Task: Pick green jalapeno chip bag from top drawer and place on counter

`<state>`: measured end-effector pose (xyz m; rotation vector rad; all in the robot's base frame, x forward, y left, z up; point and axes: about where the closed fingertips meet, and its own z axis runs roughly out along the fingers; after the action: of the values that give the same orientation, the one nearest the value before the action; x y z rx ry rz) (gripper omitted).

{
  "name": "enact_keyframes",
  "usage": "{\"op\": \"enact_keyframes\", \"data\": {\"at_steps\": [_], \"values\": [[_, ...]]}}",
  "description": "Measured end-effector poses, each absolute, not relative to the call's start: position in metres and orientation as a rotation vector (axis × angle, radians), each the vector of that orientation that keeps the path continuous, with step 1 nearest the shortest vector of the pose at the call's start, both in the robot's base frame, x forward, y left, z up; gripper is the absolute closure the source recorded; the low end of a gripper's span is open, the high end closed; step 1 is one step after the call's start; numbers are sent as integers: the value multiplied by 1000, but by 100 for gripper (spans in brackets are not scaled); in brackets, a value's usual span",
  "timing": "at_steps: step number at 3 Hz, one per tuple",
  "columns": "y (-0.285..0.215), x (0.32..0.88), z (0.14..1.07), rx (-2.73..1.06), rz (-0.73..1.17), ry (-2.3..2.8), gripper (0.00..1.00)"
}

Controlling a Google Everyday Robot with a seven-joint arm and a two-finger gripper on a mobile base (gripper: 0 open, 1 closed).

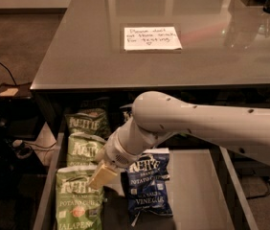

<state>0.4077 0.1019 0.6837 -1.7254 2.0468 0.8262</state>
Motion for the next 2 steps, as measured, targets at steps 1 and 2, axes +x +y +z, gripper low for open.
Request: {"op": "enact_keyframes", "data": {"at_steps": [1,2], "values": [[110,404,673,-1756,855,2051,39],[119,396,663,-1787,898,2054,40]]}}
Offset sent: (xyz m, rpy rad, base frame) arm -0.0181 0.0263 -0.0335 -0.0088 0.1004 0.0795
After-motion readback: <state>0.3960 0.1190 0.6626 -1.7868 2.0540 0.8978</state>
